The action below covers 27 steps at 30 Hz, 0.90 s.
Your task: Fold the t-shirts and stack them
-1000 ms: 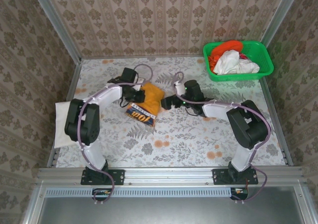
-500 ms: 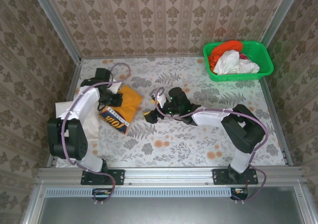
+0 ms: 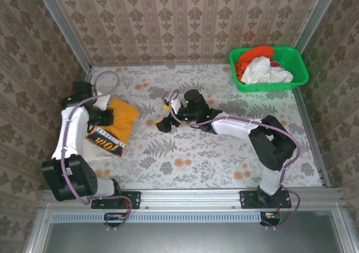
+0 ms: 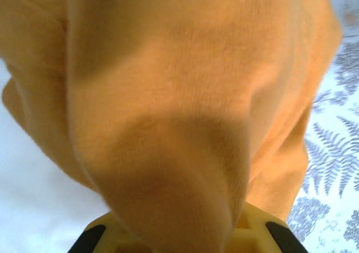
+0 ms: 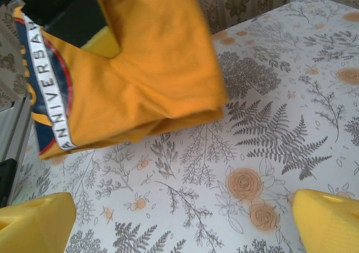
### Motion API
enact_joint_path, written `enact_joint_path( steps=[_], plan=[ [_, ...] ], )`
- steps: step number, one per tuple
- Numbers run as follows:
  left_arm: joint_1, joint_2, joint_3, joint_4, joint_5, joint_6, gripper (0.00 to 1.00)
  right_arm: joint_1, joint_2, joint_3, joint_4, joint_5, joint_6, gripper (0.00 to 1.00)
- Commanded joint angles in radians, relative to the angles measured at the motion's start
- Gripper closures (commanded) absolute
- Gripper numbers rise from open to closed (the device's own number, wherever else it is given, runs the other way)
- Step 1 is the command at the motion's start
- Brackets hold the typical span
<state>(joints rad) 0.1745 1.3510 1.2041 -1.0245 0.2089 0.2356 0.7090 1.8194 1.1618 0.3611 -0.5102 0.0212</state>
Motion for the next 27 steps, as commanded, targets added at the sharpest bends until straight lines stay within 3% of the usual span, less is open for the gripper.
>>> enact_joint_path(
  steps=[1,4,16,26,27],
  plan=[
    [0.114,-0.059,0.006,-0.108,0.007,0.090,1.00,0.003,0.031,0.067,-0.054,-0.043,-0.016,0.00],
    [0.196,-0.091,-0.025,-0.066,0.031,0.110,1.00,0.003,0.051,0.090,-0.058,-0.054,-0.010,0.00],
    [0.344,-0.062,-0.063,0.053,0.091,0.075,1.00,0.003,0.044,0.108,-0.074,-0.090,-0.012,0.00],
    [0.389,-0.009,-0.143,0.187,-0.011,-0.010,1.00,0.003,0.052,0.100,-0.069,-0.093,0.000,0.00],
    [0.390,0.002,-0.143,0.194,-0.030,-0.021,0.94,0.003,0.053,0.100,-0.070,-0.092,0.001,0.00]
  ],
)
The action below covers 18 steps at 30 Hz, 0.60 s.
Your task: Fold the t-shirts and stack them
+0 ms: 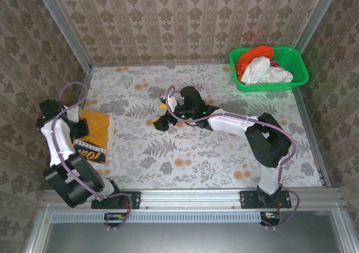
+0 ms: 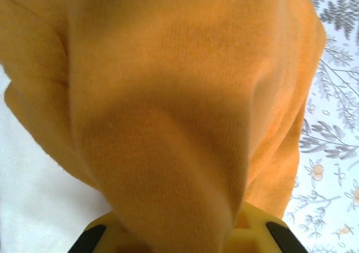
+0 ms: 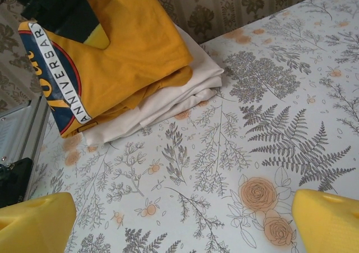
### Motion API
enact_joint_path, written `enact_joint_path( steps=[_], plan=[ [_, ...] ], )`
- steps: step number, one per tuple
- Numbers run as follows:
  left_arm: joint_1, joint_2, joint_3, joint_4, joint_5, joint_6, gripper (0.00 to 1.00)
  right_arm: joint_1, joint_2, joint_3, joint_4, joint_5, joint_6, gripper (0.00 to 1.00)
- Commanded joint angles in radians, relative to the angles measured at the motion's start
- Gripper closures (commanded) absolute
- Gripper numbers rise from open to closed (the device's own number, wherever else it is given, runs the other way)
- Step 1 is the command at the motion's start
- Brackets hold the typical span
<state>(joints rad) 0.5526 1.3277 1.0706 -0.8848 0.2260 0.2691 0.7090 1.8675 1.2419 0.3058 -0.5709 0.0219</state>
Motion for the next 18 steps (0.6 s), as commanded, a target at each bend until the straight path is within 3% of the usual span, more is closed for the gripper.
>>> enact_joint_path(
  steps=[1,2,4,5,8,9,14,18],
  plan=[
    [0.012,0.038,-0.013,0.066,-0.067,-0.058,0.80,0.003,0.004,0.020,-0.014,-0.032,0.000,0.00],
    [0.014,0.048,-0.014,0.078,-0.076,-0.060,0.70,0.003,0.005,0.019,-0.014,-0.029,0.000,0.00],
    [0.020,0.062,-0.013,0.089,-0.060,-0.055,0.66,0.003,0.004,0.016,-0.014,-0.028,0.000,0.00],
    [0.021,0.067,-0.010,0.094,-0.068,-0.061,0.57,0.003,0.005,0.014,-0.012,-0.026,0.000,0.00],
    [0.019,0.062,0.005,0.086,-0.128,-0.090,0.06,0.001,0.002,0.001,0.008,-0.022,0.006,0.00],
    [0.016,0.048,0.004,0.088,-0.145,-0.097,0.00,0.000,0.003,-0.001,0.009,-0.021,0.006,0.00],
    [-0.028,-0.070,0.009,0.100,-0.247,-0.156,0.00,-0.008,0.004,-0.008,0.013,-0.019,0.013,0.00],
    [-0.072,-0.094,0.041,0.075,-0.268,-0.242,0.00,-0.009,0.007,-0.007,0.021,-0.020,0.024,0.00]
  ],
)
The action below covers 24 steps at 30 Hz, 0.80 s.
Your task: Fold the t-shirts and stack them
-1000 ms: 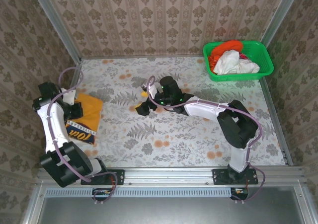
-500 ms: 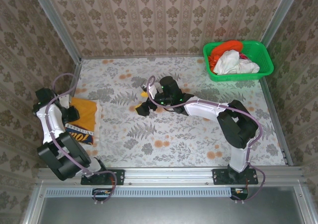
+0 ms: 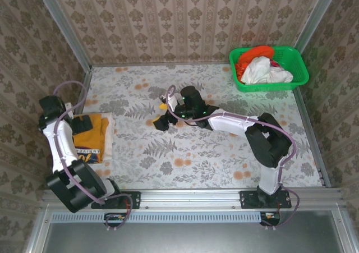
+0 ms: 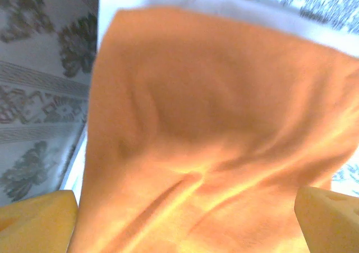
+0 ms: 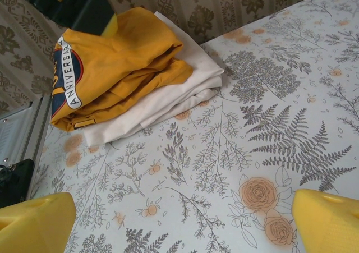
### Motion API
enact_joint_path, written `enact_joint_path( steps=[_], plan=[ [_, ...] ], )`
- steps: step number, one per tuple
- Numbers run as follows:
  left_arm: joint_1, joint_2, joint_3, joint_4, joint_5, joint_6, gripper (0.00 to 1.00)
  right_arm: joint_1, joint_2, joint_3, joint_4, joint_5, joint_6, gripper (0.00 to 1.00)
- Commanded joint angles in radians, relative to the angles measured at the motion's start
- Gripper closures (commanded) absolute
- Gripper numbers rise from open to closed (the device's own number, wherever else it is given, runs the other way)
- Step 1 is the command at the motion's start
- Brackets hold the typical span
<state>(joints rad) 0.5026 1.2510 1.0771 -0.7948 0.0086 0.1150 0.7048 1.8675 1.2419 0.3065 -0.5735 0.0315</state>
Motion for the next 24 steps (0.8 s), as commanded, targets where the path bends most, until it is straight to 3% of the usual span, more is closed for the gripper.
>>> enact_joint_path(
  steps=[1,5,12,19,24],
  plan=[
    [-0.037,-0.016,0.042,-0.022,-0.059,-0.121,0.00,-0.005,0.010,-0.005,0.020,-0.017,0.017,0.00],
    [-0.087,-0.015,0.014,0.040,-0.007,-0.260,0.00,-0.005,0.010,-0.007,0.023,-0.017,0.024,0.00],
    [-0.032,0.108,-0.103,0.248,0.099,-0.427,0.03,-0.008,-0.005,-0.020,0.008,-0.012,0.024,0.00],
    [-0.015,0.264,-0.085,0.335,0.146,-0.467,0.00,-0.024,-0.039,-0.059,0.002,0.010,0.019,0.00],
    [-0.034,0.184,-0.109,0.377,0.157,-0.440,0.00,-0.057,-0.111,-0.126,0.042,0.108,0.038,0.00]
  ],
)
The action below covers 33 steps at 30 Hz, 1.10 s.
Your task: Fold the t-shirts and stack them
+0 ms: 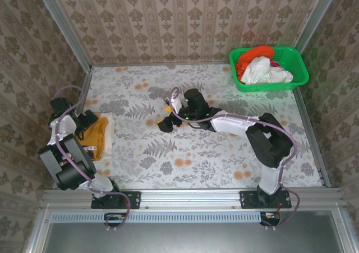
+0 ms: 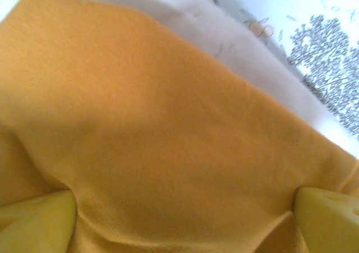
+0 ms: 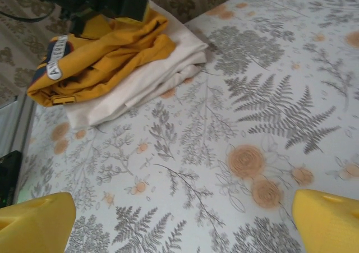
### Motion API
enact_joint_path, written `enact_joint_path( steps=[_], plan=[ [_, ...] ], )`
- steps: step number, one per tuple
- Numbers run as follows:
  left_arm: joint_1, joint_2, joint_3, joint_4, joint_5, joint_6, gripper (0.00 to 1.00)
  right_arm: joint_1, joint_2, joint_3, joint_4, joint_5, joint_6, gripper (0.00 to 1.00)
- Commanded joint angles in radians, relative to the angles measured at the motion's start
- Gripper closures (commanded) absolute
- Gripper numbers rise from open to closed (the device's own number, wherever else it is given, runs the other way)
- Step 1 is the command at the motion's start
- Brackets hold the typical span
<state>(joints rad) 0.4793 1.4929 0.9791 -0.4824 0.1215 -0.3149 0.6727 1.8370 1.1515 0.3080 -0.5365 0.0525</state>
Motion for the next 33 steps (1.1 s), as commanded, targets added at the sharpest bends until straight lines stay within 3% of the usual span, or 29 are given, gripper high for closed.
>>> enact_joint_path(
  steps=[1,7,14,17,19,23,28,30,33],
  plan=[
    [-0.020,-0.094,-0.018,0.075,0.029,-0.008,0.00,-0.039,-0.097,-0.054,0.053,0.092,0.028,0.00],
    [-0.185,-0.289,-0.074,0.181,-0.065,0.045,0.00,-0.153,-0.201,-0.151,0.064,0.199,0.061,0.00],
    [-0.541,-0.334,-0.188,0.439,-0.180,0.185,0.00,-0.248,-0.387,-0.326,0.044,0.550,0.045,0.00],
    [-0.612,-0.298,-0.257,0.567,-0.141,0.281,0.00,-0.313,-0.489,-0.402,0.025,0.665,0.026,0.00],
    [-0.624,-0.272,-0.313,0.648,-0.094,0.348,0.00,-0.361,-0.545,-0.448,0.005,0.711,0.004,0.00],
    [-0.623,-0.221,-0.418,0.822,-0.144,0.405,0.00,-0.456,-0.586,-0.546,0.045,0.790,-0.029,0.00],
    [-0.615,-0.114,-0.496,1.019,-0.197,0.486,0.00,-0.562,-0.532,-0.595,0.146,0.809,-0.015,0.00],
    [-0.608,-0.088,-0.520,1.107,-0.201,0.488,0.00,-0.589,-0.514,-0.623,0.233,0.807,-0.014,0.00],
    [-0.565,-0.047,-0.530,1.173,-0.166,0.442,0.00,-0.637,-0.507,-0.622,0.210,0.751,0.015,0.00]
  ],
)
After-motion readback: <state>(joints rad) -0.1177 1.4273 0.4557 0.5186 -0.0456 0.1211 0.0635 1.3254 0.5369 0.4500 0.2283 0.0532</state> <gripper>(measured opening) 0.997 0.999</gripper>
